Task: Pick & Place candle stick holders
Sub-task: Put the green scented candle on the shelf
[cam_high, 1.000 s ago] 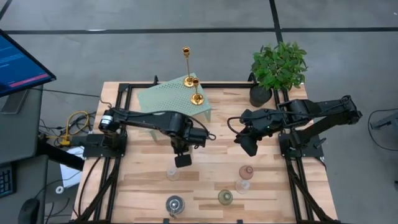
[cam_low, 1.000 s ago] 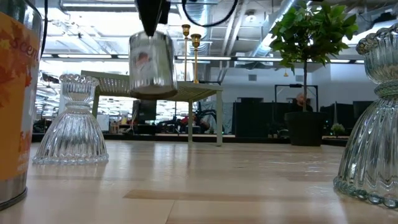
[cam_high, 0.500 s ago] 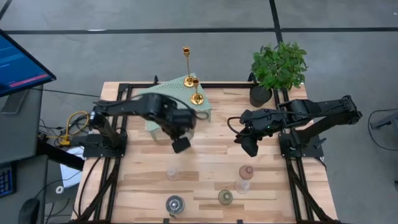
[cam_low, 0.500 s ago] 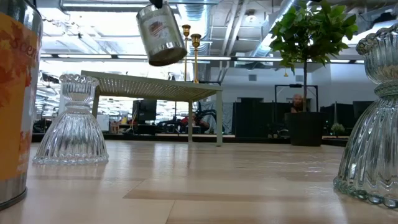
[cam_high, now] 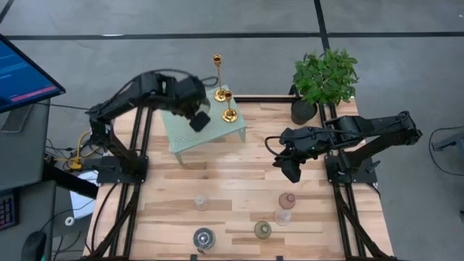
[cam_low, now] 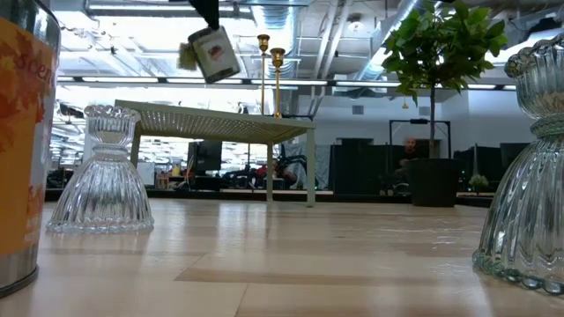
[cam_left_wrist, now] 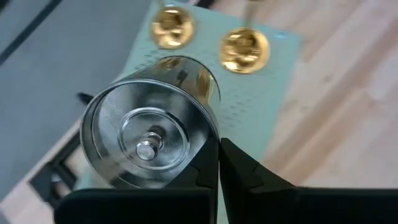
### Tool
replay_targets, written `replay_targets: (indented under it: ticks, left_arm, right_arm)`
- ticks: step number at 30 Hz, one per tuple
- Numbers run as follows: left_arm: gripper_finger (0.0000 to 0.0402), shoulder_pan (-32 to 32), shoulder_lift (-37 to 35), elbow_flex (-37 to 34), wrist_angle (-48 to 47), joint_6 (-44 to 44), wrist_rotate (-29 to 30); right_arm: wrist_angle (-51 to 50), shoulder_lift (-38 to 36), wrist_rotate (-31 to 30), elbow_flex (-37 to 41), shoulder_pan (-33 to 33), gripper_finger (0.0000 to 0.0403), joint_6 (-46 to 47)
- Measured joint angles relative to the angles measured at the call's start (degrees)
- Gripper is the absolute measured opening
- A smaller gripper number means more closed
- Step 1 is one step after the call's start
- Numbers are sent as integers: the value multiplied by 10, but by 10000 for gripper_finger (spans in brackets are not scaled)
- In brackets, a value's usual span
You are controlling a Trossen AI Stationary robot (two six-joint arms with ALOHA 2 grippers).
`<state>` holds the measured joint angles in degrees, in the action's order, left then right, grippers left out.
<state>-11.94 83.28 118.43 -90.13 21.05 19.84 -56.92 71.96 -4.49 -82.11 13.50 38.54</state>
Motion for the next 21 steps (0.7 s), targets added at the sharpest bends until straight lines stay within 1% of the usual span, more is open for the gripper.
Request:
replay_targets:
  ticks: [4,7,10,15,18,21]
  left_arm:
    - [2,-57,27,0,0,-44,-27]
    - [2,-82,47,-1,2,-67,-53]
    - [2,-97,64,-1,1,-86,-55]
    - [2,-118,81,-1,2,-111,-86]
    - [2,-123,83,-3,2,-120,-85]
    - [2,-123,71,-27,4,-120,-87]
  right_arm:
    - [0,0,0,0,0,111,0]
    - [0,0,0,0,0,111,-1]
    - [1,0,0,0,1,111,-1]
    - [1,0,0,0,13,111,-1]
    - [1,0,0,0,20,111,-1]
    - [1,0,0,0,23,111,0]
